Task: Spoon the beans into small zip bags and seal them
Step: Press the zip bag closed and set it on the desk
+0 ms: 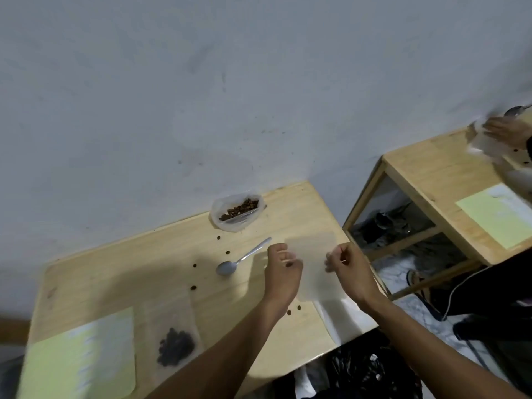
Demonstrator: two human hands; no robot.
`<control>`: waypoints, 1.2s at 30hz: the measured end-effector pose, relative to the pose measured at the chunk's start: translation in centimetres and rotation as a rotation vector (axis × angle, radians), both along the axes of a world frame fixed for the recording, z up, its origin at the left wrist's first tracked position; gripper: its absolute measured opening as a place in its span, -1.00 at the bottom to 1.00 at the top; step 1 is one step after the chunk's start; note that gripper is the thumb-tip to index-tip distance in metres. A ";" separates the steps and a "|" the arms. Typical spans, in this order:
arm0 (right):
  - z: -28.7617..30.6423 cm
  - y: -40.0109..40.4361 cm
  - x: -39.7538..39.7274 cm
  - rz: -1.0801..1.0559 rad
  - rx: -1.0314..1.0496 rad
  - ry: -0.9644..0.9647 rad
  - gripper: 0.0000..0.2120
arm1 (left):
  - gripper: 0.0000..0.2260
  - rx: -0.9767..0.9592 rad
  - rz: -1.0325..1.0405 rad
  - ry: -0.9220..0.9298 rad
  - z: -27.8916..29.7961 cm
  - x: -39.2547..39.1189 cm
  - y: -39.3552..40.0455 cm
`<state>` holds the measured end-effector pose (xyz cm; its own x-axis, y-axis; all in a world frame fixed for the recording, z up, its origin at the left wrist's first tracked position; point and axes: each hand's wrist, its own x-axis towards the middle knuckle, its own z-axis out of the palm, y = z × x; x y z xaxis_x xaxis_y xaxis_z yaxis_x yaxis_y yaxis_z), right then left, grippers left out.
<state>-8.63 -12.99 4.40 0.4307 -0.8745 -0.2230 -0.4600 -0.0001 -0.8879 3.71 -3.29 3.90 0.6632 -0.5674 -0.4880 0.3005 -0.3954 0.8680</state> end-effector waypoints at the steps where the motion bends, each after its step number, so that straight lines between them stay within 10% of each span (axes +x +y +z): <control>1: 1.0 0.1 0.9 0.021 0.034 -0.075 -0.91 | -0.71 -0.033 0.033 -0.015 0.6 1.0 0.1; 7: 5.6 1.7 6.4 0.328 -0.004 -0.259 -0.69 | -0.70 -0.148 0.189 -0.127 5.0 6.8 1.2; 11: 6.7 2.9 9.9 0.573 -0.102 -0.266 -0.68 | -0.74 -0.318 0.268 0.286 8.8 10.3 3.3; 16: 7.2 3.7 12.6 0.876 -0.079 -0.155 -0.40 | -0.79 -0.433 0.248 0.259 10.5 12.6 6.6; 22: 8.6 4.9 15.8 0.750 0.122 -0.274 -0.83 | -0.72 -0.428 0.274 0.189 10.3 13.3 8.1; 36: 8.9 4.6 17.4 0.666 0.304 -0.328 -0.77 | -0.80 -0.390 0.316 0.156 9.9 14.1 7.1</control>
